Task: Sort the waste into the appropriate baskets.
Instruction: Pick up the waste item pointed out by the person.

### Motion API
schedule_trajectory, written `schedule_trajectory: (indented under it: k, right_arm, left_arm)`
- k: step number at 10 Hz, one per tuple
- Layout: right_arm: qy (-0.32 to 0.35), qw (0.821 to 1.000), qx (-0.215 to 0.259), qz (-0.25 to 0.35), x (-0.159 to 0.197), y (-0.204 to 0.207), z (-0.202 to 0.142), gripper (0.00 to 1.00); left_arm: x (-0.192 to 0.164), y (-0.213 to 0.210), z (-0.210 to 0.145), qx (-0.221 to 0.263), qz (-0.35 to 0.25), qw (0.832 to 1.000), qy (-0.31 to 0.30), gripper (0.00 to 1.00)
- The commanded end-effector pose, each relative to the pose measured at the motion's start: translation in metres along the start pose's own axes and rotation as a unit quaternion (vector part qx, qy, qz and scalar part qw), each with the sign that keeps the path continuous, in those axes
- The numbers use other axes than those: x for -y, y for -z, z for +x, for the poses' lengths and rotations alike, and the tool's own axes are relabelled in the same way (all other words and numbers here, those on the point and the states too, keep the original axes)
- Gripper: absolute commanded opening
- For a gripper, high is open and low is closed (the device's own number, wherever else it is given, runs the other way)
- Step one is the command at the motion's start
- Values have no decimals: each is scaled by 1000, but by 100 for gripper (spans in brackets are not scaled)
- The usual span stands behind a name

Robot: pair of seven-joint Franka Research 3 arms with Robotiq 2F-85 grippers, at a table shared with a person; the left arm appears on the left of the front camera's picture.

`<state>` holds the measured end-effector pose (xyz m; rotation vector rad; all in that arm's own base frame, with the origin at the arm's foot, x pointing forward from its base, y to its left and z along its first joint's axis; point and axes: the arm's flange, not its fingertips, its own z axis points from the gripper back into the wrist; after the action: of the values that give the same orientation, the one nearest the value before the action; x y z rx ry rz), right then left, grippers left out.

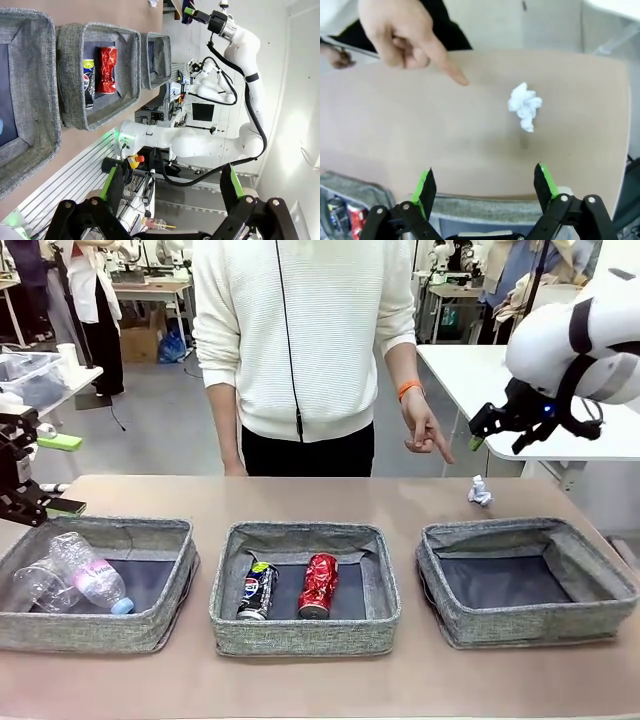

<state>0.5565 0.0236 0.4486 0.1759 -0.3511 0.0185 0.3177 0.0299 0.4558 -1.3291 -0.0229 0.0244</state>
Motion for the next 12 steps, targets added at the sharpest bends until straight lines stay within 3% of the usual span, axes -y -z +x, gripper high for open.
schedule_trajectory:
  k: [1,6,9,12]
  right_arm:
    - [5,1000,-10,-5,1,12,8,100]
    - [27,999,-1,-40,23,81,48,100]
    - [48,999,-9,-22,40,129,70,100]
    - [60,997,-32,-45,53,149,74,100]
  left_arm:
    - [1,-1,-4,-5,1,1000,2,100]
    - [1,-1,-4,-5,1,1000,2,100]
    - [1,-1,-4,-5,1,1000,2,100]
    - [1,-1,-4,-5,1,1000,2,100]
